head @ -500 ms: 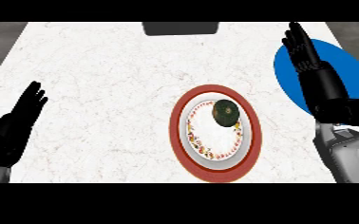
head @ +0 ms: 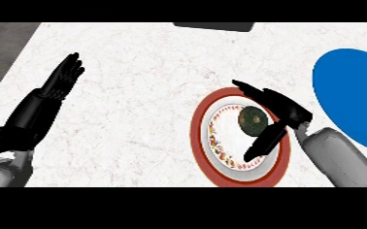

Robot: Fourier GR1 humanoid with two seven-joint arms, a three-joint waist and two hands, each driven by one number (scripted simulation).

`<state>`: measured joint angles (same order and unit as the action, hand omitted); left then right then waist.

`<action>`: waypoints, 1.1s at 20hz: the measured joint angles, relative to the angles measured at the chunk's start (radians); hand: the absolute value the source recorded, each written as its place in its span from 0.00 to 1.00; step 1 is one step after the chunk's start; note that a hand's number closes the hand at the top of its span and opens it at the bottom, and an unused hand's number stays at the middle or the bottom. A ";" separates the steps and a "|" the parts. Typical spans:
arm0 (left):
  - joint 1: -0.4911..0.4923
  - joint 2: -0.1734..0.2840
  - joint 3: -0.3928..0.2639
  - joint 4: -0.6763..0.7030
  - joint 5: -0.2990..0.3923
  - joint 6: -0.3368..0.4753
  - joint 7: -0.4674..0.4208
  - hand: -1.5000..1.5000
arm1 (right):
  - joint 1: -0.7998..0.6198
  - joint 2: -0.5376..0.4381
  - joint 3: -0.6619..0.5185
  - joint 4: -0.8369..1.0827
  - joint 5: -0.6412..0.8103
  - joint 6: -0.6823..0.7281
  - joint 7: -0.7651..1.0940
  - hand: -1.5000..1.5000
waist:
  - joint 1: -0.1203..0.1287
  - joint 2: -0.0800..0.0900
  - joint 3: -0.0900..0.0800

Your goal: Pick the squash from the plate and place it in the plate

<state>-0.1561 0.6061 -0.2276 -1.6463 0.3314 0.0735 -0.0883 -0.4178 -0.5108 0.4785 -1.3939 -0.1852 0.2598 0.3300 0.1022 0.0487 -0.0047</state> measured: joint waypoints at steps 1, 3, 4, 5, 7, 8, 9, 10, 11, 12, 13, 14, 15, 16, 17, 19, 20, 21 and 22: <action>-0.013 -0.004 -0.016 -0.006 -0.008 -0.010 -0.004 0.50 | -0.033 -0.021 0.033 0.014 0.018 0.058 0.009 0.00 | 0.007 -0.001 0.000; -0.040 -0.018 -0.042 -0.011 -0.020 -0.020 -0.004 0.50 | -0.111 -0.056 0.090 0.035 0.066 0.162 0.003 0.00 | 0.011 -0.004 0.002; -0.052 -0.023 -0.052 -0.011 -0.024 -0.025 -0.002 0.50 | -0.154 -0.068 0.115 0.047 0.089 0.209 0.001 0.00 | 0.011 -0.007 0.002; -0.063 -0.030 -0.060 -0.011 -0.027 -0.025 0.002 0.50 | -0.199 -0.071 0.133 0.070 0.105 0.255 -0.001 0.00 | 0.011 -0.010 0.003; -0.082 -0.043 -0.073 0.001 -0.041 -0.026 0.005 0.50 | -0.285 -0.050 0.168 0.131 0.137 0.329 -0.007 0.00 | 0.004 -0.014 0.003; -0.087 -0.046 -0.076 0.000 -0.043 -0.025 0.013 0.50 | -0.327 -0.032 0.182 0.160 0.149 0.362 -0.004 0.00 | -0.003 -0.018 0.004; -0.084 -0.053 -0.081 0.000 -0.049 -0.022 0.014 0.50 | -0.365 -0.010 0.197 0.193 0.169 0.386 -0.009 0.00 | -0.008 -0.021 0.004; -0.088 -0.059 -0.082 0.008 -0.054 -0.019 0.015 0.50 | -0.404 0.016 0.208 0.232 0.189 0.405 -0.013 0.00 | -0.014 -0.024 0.004; -0.094 -0.056 -0.074 0.020 -0.054 -0.026 0.011 0.50 | -0.442 0.029 0.215 0.272 0.201 0.435 -0.016 0.00 | -0.021 -0.025 0.004; -0.092 -0.062 -0.075 0.025 -0.061 -0.023 0.010 0.50 | -0.471 0.056 0.224 0.309 0.213 0.457 -0.008 0.00 | -0.028 -0.028 0.004; -0.091 -0.065 -0.073 0.029 -0.063 -0.024 0.008 0.50 | -0.505 0.086 0.226 0.350 0.214 0.484 0.011 0.00 | -0.034 -0.030 0.004; -0.089 -0.070 -0.074 0.031 -0.069 -0.022 0.008 0.50 | -0.535 0.107 0.224 0.392 0.213 0.513 0.027 0.00 | -0.039 -0.032 0.004; -0.099 -0.073 -0.068 0.040 -0.071 -0.022 0.012 0.50 | -0.563 0.127 0.218 0.431 0.205 0.546 0.049 0.00 | -0.046 -0.034 0.004; -0.101 -0.075 -0.065 0.036 -0.072 -0.021 0.017 0.50 | -0.584 0.154 0.215 0.473 0.197 0.571 0.074 0.00 | -0.050 -0.036 0.004; -0.101 -0.076 -0.062 0.039 -0.074 -0.022 0.020 0.50 | -0.605 0.175 0.208 0.509 0.184 0.600 0.099 0.00 | -0.055 -0.037 0.004; -0.083 -0.081 -0.060 0.037 -0.084 -0.018 0.012 0.50 | -0.647 0.211 0.195 0.571 0.156 0.656 0.145 0.00 | -0.062 -0.041 0.004; -0.081 -0.084 -0.062 0.036 -0.090 -0.016 0.012 0.50 | -0.673 0.217 0.188 0.602 0.138 0.693 0.163 0.00 | -0.064 -0.042 0.003; -0.090 -0.085 -0.054 0.037 -0.088 -0.016 0.021 0.50 | -0.697 0.226 0.180 0.636 0.126 0.720 0.178 0.00 | -0.067 -0.042 0.003; -0.086 -0.089 -0.057 0.038 -0.093 -0.018 0.018 0.50 | -0.720 0.241 0.177 0.671 0.118 0.740 0.193 0.00 | -0.068 -0.042 0.003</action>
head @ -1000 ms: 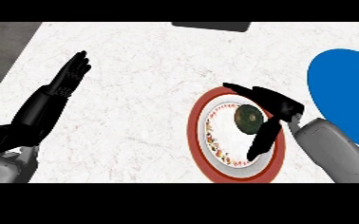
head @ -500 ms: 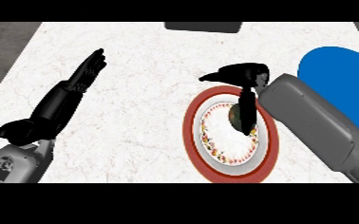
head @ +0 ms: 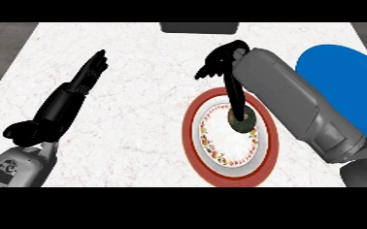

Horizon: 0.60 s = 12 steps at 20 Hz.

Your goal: Pick the squash from the plate and place it in the plate

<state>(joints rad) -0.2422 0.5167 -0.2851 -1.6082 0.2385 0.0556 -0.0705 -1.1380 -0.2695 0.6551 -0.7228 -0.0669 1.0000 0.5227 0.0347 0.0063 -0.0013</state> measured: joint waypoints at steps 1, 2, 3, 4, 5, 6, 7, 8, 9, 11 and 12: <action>0.003 -0.004 -0.002 -0.010 -0.004 0.003 0.004 0.50 | -0.021 0.010 0.000 0.038 0.002 0.017 0.003 0.00 | 0.004 0.001 0.000; -0.002 0.000 0.009 -0.003 0.001 -0.005 0.004 0.50 | -0.043 0.016 0.003 0.062 0.006 0.035 0.008 0.00 | 0.003 0.002 0.000; 0.005 0.002 0.011 -0.007 -0.002 -0.009 0.001 0.50 | -0.053 0.017 0.011 0.082 0.022 0.043 0.006 0.00 | 0.003 0.002 0.000; 0.013 0.004 0.017 -0.009 -0.002 -0.015 -0.006 0.50 | -0.074 0.016 0.009 0.108 0.030 0.053 0.007 0.00 | 0.003 0.002 0.000; 0.012 0.000 0.019 -0.010 -0.002 -0.017 -0.005 0.50 | -0.099 0.026 0.008 0.137 0.038 0.060 0.013 0.00 | 0.004 0.003 0.000; 0.019 -0.003 0.018 -0.016 -0.007 -0.016 -0.006 0.50 | -0.119 0.026 0.006 0.164 0.047 0.069 0.009 0.00 | 0.005 0.003 0.001; 0.021 -0.012 0.015 -0.015 -0.017 -0.009 -0.006 0.50 | -0.133 0.043 0.005 0.192 0.055 0.072 0.014 0.00 | 0.004 0.003 0.001; 0.023 -0.013 0.021 -0.012 -0.018 -0.013 -0.009 0.50 | -0.146 0.045 0.002 0.218 0.062 0.080 0.009 0.00 | 0.004 0.004 0.001; 0.007 -0.018 0.025 -0.006 -0.020 -0.014 0.001 0.50 | -0.150 0.047 0.002 0.236 0.075 0.083 0.002 0.00 | 0.002 0.004 0.001; 0.010 -0.022 0.032 0.000 -0.021 -0.024 -0.005 0.50 | -0.160 0.047 0.003 0.278 0.103 0.088 -0.020 0.00 | 0.004 0.006 0.001; 0.013 -0.025 0.032 -0.007 -0.024 -0.024 0.003 0.50 | -0.172 0.055 -0.001 0.302 0.111 0.090 -0.027 0.00 | 0.005 0.006 0.001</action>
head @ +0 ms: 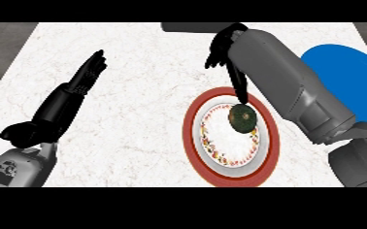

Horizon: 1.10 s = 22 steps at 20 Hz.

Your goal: Pick the squash from the plate and place it in the plate

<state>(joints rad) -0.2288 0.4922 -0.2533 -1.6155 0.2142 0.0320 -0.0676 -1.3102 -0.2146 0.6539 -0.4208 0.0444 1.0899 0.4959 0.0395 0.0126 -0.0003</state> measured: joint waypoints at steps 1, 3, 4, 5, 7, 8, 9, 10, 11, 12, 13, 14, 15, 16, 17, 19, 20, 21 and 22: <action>0.000 -0.002 0.005 0.007 0.000 -0.007 -0.003 0.50 | -0.006 -0.002 -0.002 0.013 0.011 0.004 -0.016 0.00 | -0.001 0.000 0.000; -0.002 -0.009 0.007 0.004 -0.006 -0.013 -0.004 0.50 | -0.007 0.000 -0.004 0.040 0.031 0.013 -0.049 0.00 | 0.000 0.001 0.000; -0.008 -0.013 0.005 0.008 -0.015 -0.012 0.001 0.50 | -0.006 0.003 -0.005 0.052 0.038 0.019 -0.061 0.00 | -0.002 0.001 0.000; 0.003 -0.019 0.003 0.010 -0.024 -0.009 -0.010 0.50 | -0.015 0.013 -0.010 0.071 0.040 0.024 -0.064 0.00 | -0.001 0.000 0.000; 0.004 -0.020 0.011 0.016 -0.025 -0.021 -0.012 0.50 | -0.013 0.025 -0.006 0.092 0.060 0.029 -0.084 0.00 | 0.000 0.001 0.000; -0.003 -0.028 0.010 0.017 -0.028 -0.019 -0.004 0.50 | -0.009 0.035 -0.001 0.099 0.074 0.028 -0.094 0.00 | 0.000 0.002 0.000; -0.014 -0.024 0.022 0.017 -0.020 -0.027 0.005 0.50 | 0.003 0.043 0.004 0.103 0.086 0.027 -0.106 0.00 | 0.000 0.002 0.000; -0.002 -0.027 0.023 0.022 -0.027 -0.030 -0.008 0.50 | 0.011 0.044 0.010 0.101 0.099 0.029 -0.120 0.00 | -0.002 0.001 0.000; 0.004 -0.026 0.028 0.021 -0.027 -0.035 -0.010 0.50 | 0.029 0.045 0.020 0.093 0.115 0.030 -0.135 0.00 | -0.004 0.000 0.000; 0.001 -0.031 0.028 0.022 -0.029 -0.036 -0.008 0.50 | 0.037 0.043 0.029 0.093 0.131 0.035 -0.153 0.00 | -0.003 0.001 0.000; -0.010 -0.030 0.035 0.026 -0.027 -0.041 -0.001 0.50 | 0.041 0.048 0.037 0.097 0.146 0.035 -0.165 0.00 | -0.003 0.001 0.000; -0.021 -0.041 0.032 0.032 -0.037 -0.034 0.008 0.50 | 0.053 0.056 0.044 0.095 0.158 0.035 -0.173 0.00 | -0.007 0.000 0.001; -0.006 -0.045 0.030 0.027 -0.046 -0.032 0.000 0.50 | 0.060 0.045 0.050 0.086 0.170 0.041 -0.189 0.00 | -0.008 -0.001 0.001; 0.001 -0.043 0.036 0.023 -0.046 -0.038 -0.003 0.50 | 0.066 0.044 0.055 0.088 0.183 0.042 -0.200 0.00 | -0.007 -0.001 0.001; 0.000 -0.049 0.038 0.037 -0.052 -0.040 -0.012 0.50 | 0.065 0.041 0.058 0.088 0.194 0.045 -0.212 0.00 | -0.008 -0.001 0.001; 0.008 -0.050 0.043 0.022 -0.057 -0.041 -0.006 0.50 | 0.091 0.037 0.077 0.074 0.221 0.046 -0.233 0.00 | -0.009 -0.002 0.001; 0.013 -0.045 0.051 0.013 -0.054 -0.047 0.000 0.50 | 0.108 0.040 0.082 0.069 0.231 0.044 -0.236 0.00 | -0.011 -0.004 0.001; 0.010 -0.043 0.056 0.004 -0.051 -0.052 0.011 0.50 | 0.110 0.043 0.087 0.076 0.241 0.045 -0.240 0.00 | -0.010 -0.003 0.001; 0.017 -0.047 0.056 0.000 -0.054 -0.053 0.010 0.50 | 0.114 0.046 0.091 0.078 0.250 0.047 -0.246 0.00 | -0.010 -0.003 0.001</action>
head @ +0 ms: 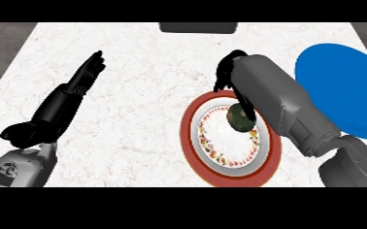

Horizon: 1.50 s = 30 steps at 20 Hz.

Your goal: Pick the squash from the plate and place it in the plate

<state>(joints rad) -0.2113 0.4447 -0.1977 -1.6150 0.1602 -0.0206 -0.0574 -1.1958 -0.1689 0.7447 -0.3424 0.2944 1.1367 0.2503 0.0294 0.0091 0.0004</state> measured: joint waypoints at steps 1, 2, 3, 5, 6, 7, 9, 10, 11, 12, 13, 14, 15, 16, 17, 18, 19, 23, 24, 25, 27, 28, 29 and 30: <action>0.001 -0.002 0.004 0.000 -0.005 0.000 -0.001 0.50 | 0.014 -0.003 0.005 -0.010 0.009 0.000 -0.006 0.00 | -0.003 -0.001 0.000; 0.000 -0.001 0.012 0.009 -0.006 -0.007 -0.006 0.50 | 0.028 -0.002 0.009 -0.022 0.018 -0.001 -0.010 0.00 | -0.006 -0.003 -0.001; -0.002 -0.001 0.017 0.005 -0.004 -0.012 -0.002 0.50 | 0.036 0.002 0.010 -0.025 0.026 -0.004 -0.009 0.00 | -0.008 -0.008 -0.002; 0.003 -0.005 0.023 0.007 -0.005 -0.021 -0.004 0.50 | 0.043 0.002 0.010 -0.034 0.034 0.001 -0.014 0.00 | -0.011 -0.012 -0.004; 0.014 -0.010 0.019 -0.002 -0.013 -0.018 -0.006 0.50 | 0.045 0.004 0.012 -0.036 0.038 0.003 -0.013 0.00 | -0.012 -0.014 -0.004; 0.013 -0.016 0.018 -0.004 -0.015 -0.017 -0.001 0.50 | 0.053 0.005 0.016 -0.041 0.044 0.003 -0.016 0.00 | -0.012 -0.016 -0.005; 0.026 -0.028 0.011 -0.009 -0.026 -0.014 -0.002 0.50 | 0.058 0.007 0.017 -0.047 0.052 0.006 -0.014 0.00 | -0.014 -0.020 -0.007; 0.020 -0.032 0.013 -0.011 -0.028 -0.011 0.005 0.50 | 0.066 0.004 0.022 -0.057 0.056 0.008 -0.020 0.00 | -0.014 -0.022 -0.007; 0.029 -0.026 0.020 -0.021 -0.024 -0.017 0.007 0.50 | 0.080 0.002 0.030 -0.072 0.062 0.007 -0.021 0.00 | -0.014 -0.026 -0.008; 0.028 -0.026 0.023 -0.017 -0.028 -0.018 0.006 0.50 | 0.091 -0.001 0.034 -0.088 0.066 0.006 -0.022 0.00 | -0.017 -0.029 -0.009; 0.021 -0.027 0.026 -0.014 -0.030 -0.020 0.010 0.50 | 0.095 -0.005 0.036 -0.096 0.070 0.006 -0.028 0.00 | -0.017 -0.029 -0.008; 0.015 -0.028 0.029 -0.023 -0.028 -0.019 0.026 0.50 | 0.097 -0.005 0.039 -0.100 0.075 0.006 -0.029 0.00 | -0.016 -0.030 -0.009; 0.013 -0.026 0.035 -0.020 -0.025 -0.026 0.025 0.50 | 0.099 -0.007 0.041 -0.107 0.078 0.007 -0.029 0.00 | -0.016 -0.030 -0.009; 0.010 -0.036 0.034 -0.010 -0.033 -0.020 0.020 0.50 | 0.110 -0.011 0.047 -0.123 0.084 0.005 -0.033 0.00 | -0.018 -0.031 -0.009; 0.014 -0.035 0.039 -0.006 -0.034 -0.024 0.011 0.50 | 0.114 -0.015 0.048 -0.133 0.086 0.005 -0.035 0.00 | -0.018 -0.031 -0.009; 0.018 -0.032 0.047 0.006 -0.030 -0.034 -0.003 0.50 | 0.123 -0.019 0.053 -0.146 0.091 0.002 -0.039 1.00 | -0.018 -0.033 -0.010; 0.008 -0.034 0.045 0.007 -0.032 -0.036 0.003 0.50 | 0.125 -0.022 0.057 -0.156 0.096 0.001 -0.041 1.00 | -0.019 -0.033 -0.010; 0.004 -0.045 0.043 0.005 -0.044 -0.029 0.016 0.50 | 0.157 -0.050 0.085 -0.235 0.124 -0.018 -0.064 1.00 | -0.021 -0.032 -0.012; 0.013 -0.047 0.040 -0.009 -0.047 -0.026 0.021 0.50 | 0.171 -0.064 0.090 -0.261 0.129 -0.026 -0.075 1.00 | -0.021 -0.033 -0.011; 0.011 -0.049 0.040 -0.006 -0.052 -0.025 0.017 0.50 | 0.175 -0.071 0.096 -0.276 0.138 -0.033 -0.084 1.00 | -0.020 -0.032 -0.011; 0.012 -0.056 0.039 -0.004 -0.059 -0.024 0.008 0.50 | 0.186 -0.089 0.102 -0.304 0.150 -0.051 -0.110 1.00 | -0.018 -0.030 -0.011; 0.017 -0.056 0.040 -0.012 -0.059 -0.026 0.012 0.50 | 0.185 -0.089 0.095 -0.298 0.154 -0.061 -0.116 1.00 | -0.015 -0.030 -0.011; 0.014 -0.046 0.056 -0.008 -0.048 -0.036 0.015 0.50 | 0.205 -0.086 0.085 -0.319 0.160 -0.099 -0.096 1.00 | -0.022 -0.036 -0.013; 0.026 -0.040 0.064 -0.009 -0.043 -0.040 0.011 0.50 | 0.229 -0.088 0.071 -0.350 0.167 -0.156 -0.078 1.00 | -0.031 -0.041 -0.013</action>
<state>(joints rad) -0.1855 0.4046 -0.1338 -1.6241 0.1171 -0.0610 -0.0462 -0.9666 -0.2566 0.8162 -0.6928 0.4612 0.9808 0.1727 -0.0013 -0.0319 -0.0121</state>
